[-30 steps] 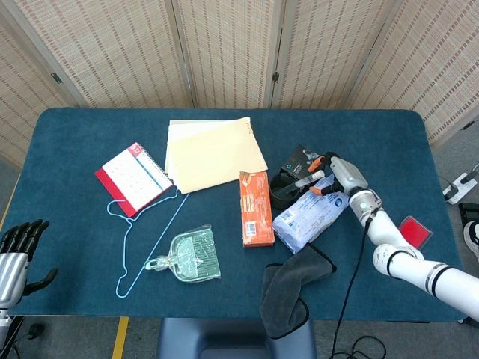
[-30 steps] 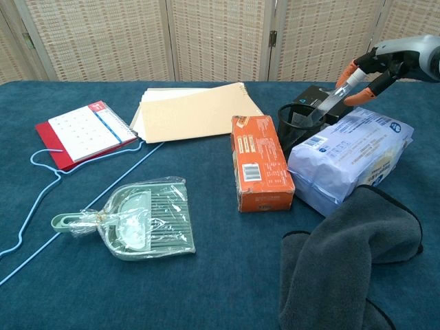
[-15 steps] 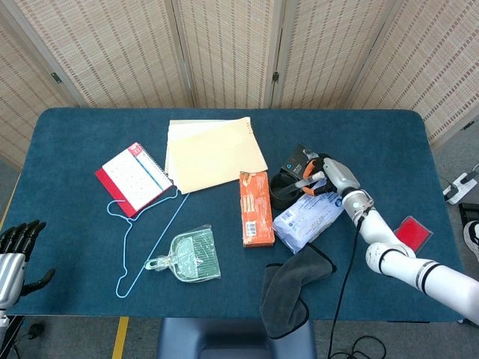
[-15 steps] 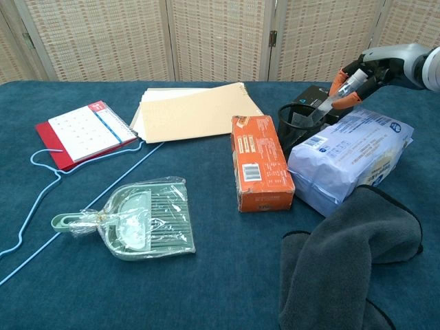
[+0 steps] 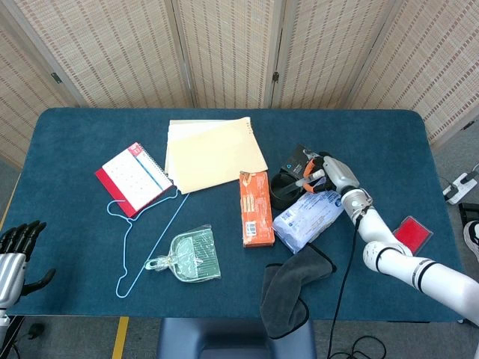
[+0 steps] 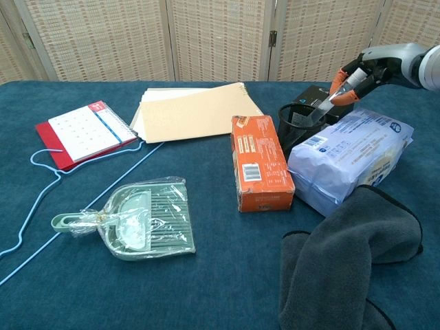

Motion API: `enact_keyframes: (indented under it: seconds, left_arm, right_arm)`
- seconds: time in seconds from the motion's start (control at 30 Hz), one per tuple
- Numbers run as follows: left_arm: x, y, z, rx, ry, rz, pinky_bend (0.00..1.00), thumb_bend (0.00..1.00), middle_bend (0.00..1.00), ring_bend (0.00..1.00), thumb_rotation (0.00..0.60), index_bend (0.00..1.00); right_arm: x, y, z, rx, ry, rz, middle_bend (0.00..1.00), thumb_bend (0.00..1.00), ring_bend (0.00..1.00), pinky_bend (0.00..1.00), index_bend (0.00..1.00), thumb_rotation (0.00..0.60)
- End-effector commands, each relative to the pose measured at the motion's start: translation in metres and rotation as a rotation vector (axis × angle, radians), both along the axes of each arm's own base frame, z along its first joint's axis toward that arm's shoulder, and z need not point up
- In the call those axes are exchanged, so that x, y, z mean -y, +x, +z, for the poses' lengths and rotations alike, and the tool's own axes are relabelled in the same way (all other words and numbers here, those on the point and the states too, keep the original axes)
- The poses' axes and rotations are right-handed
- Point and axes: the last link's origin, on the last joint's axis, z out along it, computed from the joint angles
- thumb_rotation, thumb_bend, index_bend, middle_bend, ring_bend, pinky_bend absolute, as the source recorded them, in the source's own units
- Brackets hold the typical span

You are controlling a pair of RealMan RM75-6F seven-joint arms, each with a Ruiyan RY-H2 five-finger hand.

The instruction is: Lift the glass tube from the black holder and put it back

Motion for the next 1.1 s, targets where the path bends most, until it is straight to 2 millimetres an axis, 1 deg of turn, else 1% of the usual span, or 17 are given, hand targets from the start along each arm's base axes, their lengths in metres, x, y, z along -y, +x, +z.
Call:
enact_keyframes:
  seconds: [0.03,0.13,0.17,0.4,0.53,0.63,0.73,0.87,0.97,1.1]
  left_arm:
    - [0.0,0.0,0.0,0.0,0.0,0.001,0.11,0.28,0.12,0.09,0.6,0.13]
    - [0.0,-0.001,0.0,-0.001,0.0,0.002,0.11,0.28,0.12,0.09,0.6,0.13]
    - [0.0,-0.001,0.0,0.0,0.0,0.003,0.11,0.28,0.12,0.09,0.6,0.13]
    - [0.0,-0.001,0.001,0.003,0.005,0.002,0.11,0.28,0.12,0.09,0.6,0.13]
    - [0.0,-0.001,0.0,0.007,0.005,-0.001,0.11,0.28,0.12,0.09,0.6,0.13]
    - [-0.001,0.0,-0.001,0.009,0.003,-0.004,0.11,0.28,0.12,0.09,0.6,0.13]
    - [-0.001,0.002,-0.001,0.01,0.001,-0.01,0.11,0.28,0.12,0.09,0.6,0.13]
    - [-0.003,0.004,-0.003,0.01,-0.002,-0.018,0.11,0.28,0.12,0.09,0.6,0.13]
    - [-0.004,0.006,-0.003,0.009,-0.005,-0.022,0.11,0.28,0.12,0.09,0.6,0.13]
    - [-0.005,0.007,-0.004,0.009,-0.007,-0.024,0.11,0.28,0.12,0.09,0.6,0.13]
  right_arm:
    - [-0.001,0.001,0.001,0.008,-0.009,0.004,0.3,0.38,0.03,0.17,0.59,0.6]
    - [-0.006,0.007,0.005,0.031,-0.021,0.031,0.33,0.45,0.05,0.17,0.63,0.6]
    - [-0.008,0.009,0.007,0.035,-0.023,0.044,0.33,0.46,0.05,0.17,0.63,0.6]
    - [-0.033,0.024,0.038,0.092,-0.078,0.172,0.36,0.46,0.08,0.17,0.64,0.6]
    - [-0.052,0.03,0.057,0.169,-0.127,0.251,0.38,0.46,0.09,0.16,0.65,0.6]
    - [-0.064,0.031,0.067,0.262,-0.156,0.286,0.39,0.46,0.09,0.16,0.65,0.6]
    - [-0.075,0.031,0.074,0.378,-0.161,0.302,0.39,0.46,0.09,0.16,0.65,0.6]
    - [-0.081,0.023,0.08,0.477,-0.143,0.292,0.39,0.47,0.09,0.16,0.65,0.6]
    - [-0.079,0.012,0.086,0.422,-0.18,0.307,0.39,0.48,0.09,0.16,0.65,0.6]
    - [-0.078,0.004,0.09,0.259,-0.283,0.362,0.39,0.48,0.09,0.16,0.65,0.6]
